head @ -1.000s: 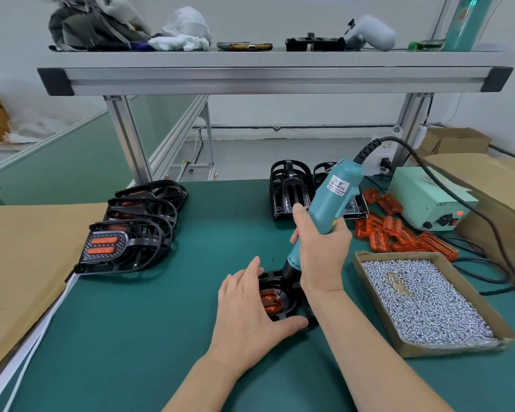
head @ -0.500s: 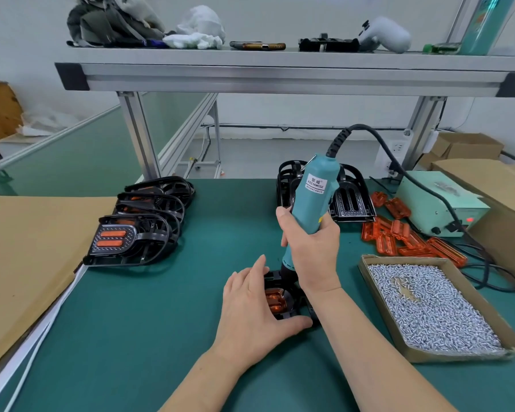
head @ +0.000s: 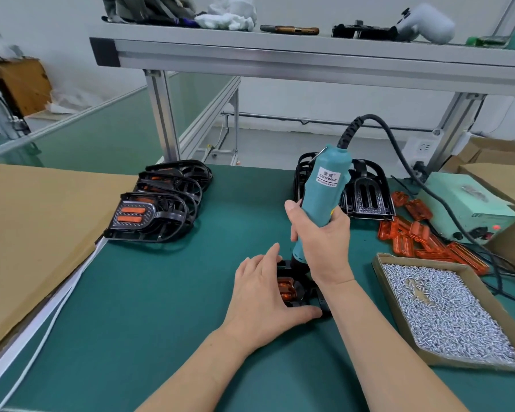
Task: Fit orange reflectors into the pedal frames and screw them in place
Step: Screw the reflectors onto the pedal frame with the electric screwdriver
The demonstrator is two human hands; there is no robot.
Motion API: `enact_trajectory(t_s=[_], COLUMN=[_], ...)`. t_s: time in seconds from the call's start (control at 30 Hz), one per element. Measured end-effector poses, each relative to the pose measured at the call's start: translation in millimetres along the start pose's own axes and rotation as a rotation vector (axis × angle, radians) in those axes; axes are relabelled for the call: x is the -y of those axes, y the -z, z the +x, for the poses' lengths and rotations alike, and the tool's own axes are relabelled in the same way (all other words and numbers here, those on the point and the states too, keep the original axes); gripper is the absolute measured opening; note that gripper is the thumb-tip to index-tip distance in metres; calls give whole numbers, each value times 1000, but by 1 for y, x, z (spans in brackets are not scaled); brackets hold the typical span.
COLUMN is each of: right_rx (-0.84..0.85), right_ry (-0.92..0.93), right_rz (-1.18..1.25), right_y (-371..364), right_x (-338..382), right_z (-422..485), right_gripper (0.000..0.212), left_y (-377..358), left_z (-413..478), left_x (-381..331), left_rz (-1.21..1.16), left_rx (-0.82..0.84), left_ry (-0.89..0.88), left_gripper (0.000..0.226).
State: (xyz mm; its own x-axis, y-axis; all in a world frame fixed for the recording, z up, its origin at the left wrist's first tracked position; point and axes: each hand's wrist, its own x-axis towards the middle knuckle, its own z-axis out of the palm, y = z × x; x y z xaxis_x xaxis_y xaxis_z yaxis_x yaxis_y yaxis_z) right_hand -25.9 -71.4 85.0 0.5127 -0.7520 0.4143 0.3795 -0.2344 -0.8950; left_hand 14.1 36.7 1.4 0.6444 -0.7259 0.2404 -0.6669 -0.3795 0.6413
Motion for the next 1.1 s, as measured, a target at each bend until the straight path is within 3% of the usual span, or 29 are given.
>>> enact_trajectory(t_s=[0.27,0.5,0.6,0.83,1.1], right_rx=[-48,121,3,-456,-644], right_ry=[19,63,45,-215,-542], right_rz=[56,62,73,162,51], right_y=[21,31,44,108,171], right_x=[4,27,43,23,-14], right_z=[-5,3,24,43,34], right_gripper=[23,20,18,27,47], left_y=[2,2,2,3,3], left_z=[-1,-1,-2,-2,0], left_x=[-1,1,2,1,-1], left_rz=[12,14,7,-10,1], left_rx=[12,21,28,36,47], left_ry=[-17,-15,-14,-10,-7], left_gripper=[126,128,127,126,121])
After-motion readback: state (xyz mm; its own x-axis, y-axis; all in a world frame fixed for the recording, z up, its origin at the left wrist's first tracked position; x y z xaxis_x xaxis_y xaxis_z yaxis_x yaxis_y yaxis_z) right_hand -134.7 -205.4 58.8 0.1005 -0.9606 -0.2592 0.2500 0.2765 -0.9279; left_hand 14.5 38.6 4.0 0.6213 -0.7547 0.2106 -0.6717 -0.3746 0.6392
